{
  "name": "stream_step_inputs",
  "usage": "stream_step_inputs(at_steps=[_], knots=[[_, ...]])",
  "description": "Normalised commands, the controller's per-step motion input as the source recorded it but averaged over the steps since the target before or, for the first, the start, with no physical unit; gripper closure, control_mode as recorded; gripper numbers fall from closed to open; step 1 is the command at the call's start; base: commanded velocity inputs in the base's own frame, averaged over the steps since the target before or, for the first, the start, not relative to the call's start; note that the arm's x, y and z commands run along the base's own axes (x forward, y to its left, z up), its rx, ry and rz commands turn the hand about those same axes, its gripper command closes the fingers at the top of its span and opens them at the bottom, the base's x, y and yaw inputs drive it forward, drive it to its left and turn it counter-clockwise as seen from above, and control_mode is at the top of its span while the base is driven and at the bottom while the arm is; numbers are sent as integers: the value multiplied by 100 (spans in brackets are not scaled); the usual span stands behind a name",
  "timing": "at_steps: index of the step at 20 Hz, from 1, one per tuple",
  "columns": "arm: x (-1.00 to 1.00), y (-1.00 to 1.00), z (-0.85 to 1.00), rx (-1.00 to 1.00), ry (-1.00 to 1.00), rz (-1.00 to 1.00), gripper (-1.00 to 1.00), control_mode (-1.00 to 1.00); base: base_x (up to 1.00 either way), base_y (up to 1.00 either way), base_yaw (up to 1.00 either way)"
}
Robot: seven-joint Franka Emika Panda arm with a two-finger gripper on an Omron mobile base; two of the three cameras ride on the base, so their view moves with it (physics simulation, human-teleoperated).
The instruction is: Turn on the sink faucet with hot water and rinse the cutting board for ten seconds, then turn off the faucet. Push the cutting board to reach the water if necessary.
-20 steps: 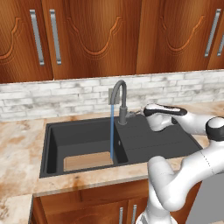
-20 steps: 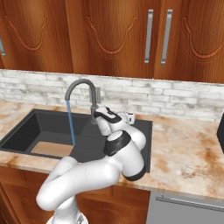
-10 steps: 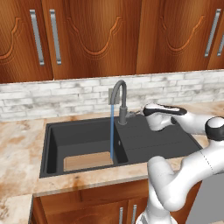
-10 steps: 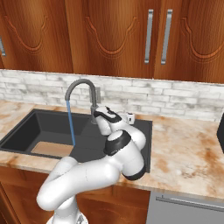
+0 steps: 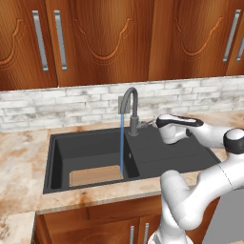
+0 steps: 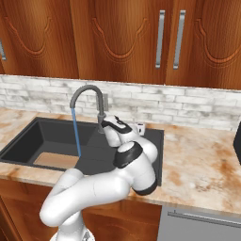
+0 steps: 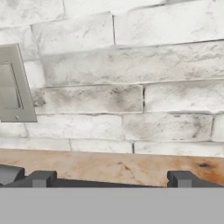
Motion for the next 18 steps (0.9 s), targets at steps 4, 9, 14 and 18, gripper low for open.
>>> stream_step_inputs(at_steps=[4,9,14,18], knots=[[0,0,-9,0,0,0,-100,-100,0,0,0],[0,6,0,0,0,0,-100,-100,0,0,0],[0,9,0,0,0,0,-100,-100,0,0,0],[3,11,0,0,0,0,-100,-100,0,0,0]])
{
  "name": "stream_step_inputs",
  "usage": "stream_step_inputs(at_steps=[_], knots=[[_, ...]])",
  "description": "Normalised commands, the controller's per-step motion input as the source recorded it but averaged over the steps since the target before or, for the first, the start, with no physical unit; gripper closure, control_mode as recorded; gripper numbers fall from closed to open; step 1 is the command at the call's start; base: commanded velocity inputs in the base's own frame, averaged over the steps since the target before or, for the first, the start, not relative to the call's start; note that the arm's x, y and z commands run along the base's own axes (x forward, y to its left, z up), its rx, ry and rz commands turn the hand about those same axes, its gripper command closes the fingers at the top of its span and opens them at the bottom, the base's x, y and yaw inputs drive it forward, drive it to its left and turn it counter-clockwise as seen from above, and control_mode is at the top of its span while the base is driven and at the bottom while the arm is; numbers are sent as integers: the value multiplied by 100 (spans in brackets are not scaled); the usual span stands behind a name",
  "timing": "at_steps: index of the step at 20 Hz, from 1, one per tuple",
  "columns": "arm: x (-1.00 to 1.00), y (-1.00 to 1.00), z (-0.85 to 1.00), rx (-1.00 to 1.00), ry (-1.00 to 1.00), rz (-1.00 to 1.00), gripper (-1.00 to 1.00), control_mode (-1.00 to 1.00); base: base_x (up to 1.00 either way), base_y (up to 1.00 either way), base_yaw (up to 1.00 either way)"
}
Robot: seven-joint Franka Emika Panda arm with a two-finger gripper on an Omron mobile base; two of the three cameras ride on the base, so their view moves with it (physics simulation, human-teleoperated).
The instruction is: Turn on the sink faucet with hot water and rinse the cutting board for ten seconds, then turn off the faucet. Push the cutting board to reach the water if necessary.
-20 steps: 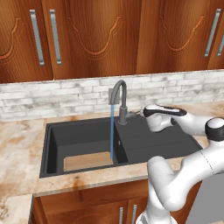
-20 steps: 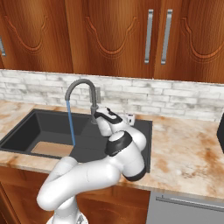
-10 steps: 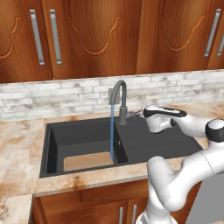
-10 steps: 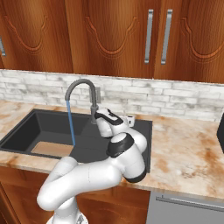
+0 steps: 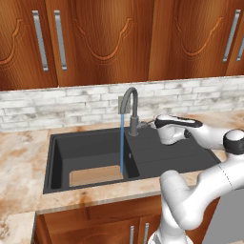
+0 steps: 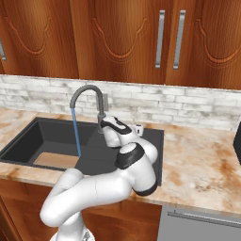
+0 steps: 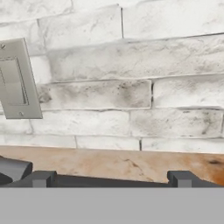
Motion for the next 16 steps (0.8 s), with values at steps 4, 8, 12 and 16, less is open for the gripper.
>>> stream_step_inputs(at_steps=[4,8,12,16], knots=[[10,5,0,0,0,0,-100,-100,0,0,0],[10,0,0,0,0,0,-100,-100,0,0,0],[1,1,0,0,0,1,-100,-100,0,0,0],[0,4,0,0,0,2,-100,-100,0,0,0]])
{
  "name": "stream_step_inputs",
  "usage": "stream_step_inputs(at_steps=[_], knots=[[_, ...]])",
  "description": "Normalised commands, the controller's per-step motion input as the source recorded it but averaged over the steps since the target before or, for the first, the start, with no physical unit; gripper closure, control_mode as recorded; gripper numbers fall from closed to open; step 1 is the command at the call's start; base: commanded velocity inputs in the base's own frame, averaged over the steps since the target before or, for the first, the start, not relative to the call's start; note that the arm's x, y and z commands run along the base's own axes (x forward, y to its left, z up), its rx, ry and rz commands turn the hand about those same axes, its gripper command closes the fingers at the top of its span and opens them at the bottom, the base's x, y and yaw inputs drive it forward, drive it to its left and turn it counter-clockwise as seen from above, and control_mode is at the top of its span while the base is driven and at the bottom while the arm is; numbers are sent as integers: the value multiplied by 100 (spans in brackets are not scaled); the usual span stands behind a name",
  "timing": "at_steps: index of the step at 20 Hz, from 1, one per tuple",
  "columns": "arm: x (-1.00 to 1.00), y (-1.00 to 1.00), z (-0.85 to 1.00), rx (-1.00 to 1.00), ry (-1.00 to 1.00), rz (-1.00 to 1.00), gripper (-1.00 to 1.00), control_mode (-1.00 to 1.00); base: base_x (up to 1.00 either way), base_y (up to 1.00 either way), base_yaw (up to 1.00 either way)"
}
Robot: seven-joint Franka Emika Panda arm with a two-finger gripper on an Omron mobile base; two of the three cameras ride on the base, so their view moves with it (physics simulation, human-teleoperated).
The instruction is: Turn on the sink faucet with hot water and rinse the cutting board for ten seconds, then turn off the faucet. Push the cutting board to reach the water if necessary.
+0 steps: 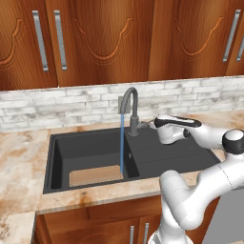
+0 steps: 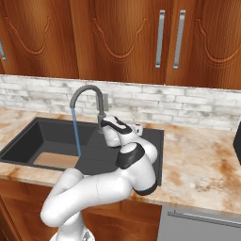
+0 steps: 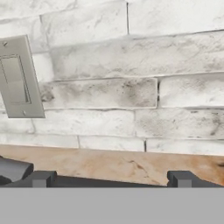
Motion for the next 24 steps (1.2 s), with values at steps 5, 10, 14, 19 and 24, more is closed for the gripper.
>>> stream_step_inputs(at_steps=[5,10,14,19,24], knots=[[0,7,0,0,0,4,-100,-100,0,0,0],[5,5,0,0,-2,1,-100,-100,0,0,0],[0,0,5,0,-4,4,-100,-100,0,0,0],[0,0,5,0,-5,5,-100,-100,0,0,0],[0,0,5,0,-5,5,-100,-100,0,0,0]])
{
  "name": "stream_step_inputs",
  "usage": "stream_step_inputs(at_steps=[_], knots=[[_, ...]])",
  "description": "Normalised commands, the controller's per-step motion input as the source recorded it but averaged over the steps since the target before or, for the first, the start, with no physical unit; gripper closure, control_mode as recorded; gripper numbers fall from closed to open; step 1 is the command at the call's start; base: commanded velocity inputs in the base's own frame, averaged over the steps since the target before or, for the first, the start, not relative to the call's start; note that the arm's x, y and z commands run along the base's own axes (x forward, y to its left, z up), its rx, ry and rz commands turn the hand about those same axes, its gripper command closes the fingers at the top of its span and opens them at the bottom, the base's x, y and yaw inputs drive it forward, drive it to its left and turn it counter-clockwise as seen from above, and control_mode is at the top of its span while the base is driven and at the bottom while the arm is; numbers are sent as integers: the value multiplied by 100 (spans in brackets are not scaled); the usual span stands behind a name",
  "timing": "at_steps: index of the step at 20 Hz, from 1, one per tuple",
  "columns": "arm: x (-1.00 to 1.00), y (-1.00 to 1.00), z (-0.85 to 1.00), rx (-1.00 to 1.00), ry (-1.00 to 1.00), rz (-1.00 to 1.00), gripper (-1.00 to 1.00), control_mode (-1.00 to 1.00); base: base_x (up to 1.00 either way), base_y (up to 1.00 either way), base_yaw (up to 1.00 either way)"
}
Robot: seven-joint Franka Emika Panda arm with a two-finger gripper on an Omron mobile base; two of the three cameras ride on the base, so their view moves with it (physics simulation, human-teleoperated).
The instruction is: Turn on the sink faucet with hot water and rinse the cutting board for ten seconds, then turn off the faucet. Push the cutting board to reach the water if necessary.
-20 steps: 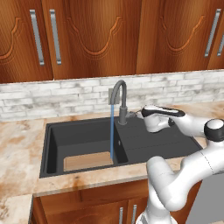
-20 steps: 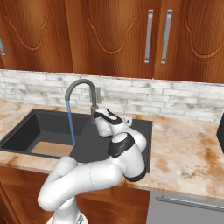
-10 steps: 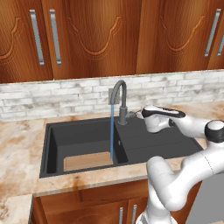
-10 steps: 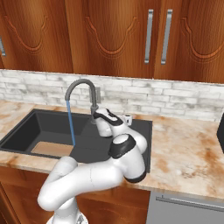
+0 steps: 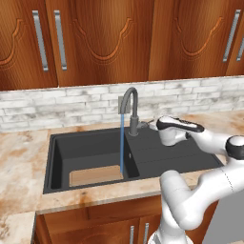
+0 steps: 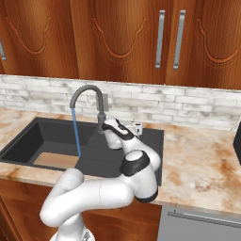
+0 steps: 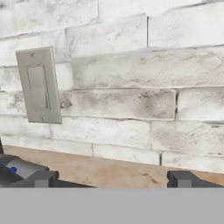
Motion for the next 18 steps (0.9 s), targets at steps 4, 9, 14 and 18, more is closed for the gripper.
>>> stream_step_inputs(at_steps=[4,9,14,18], knots=[[0,0,8,0,-5,5,-100,-100,0,0,0],[2,0,4,0,-4,5,-100,-100,0,0,0],[0,3,2,0,0,2,-100,-100,0,0,0],[0,8,0,0,0,0,-100,-100,0,0,0]])
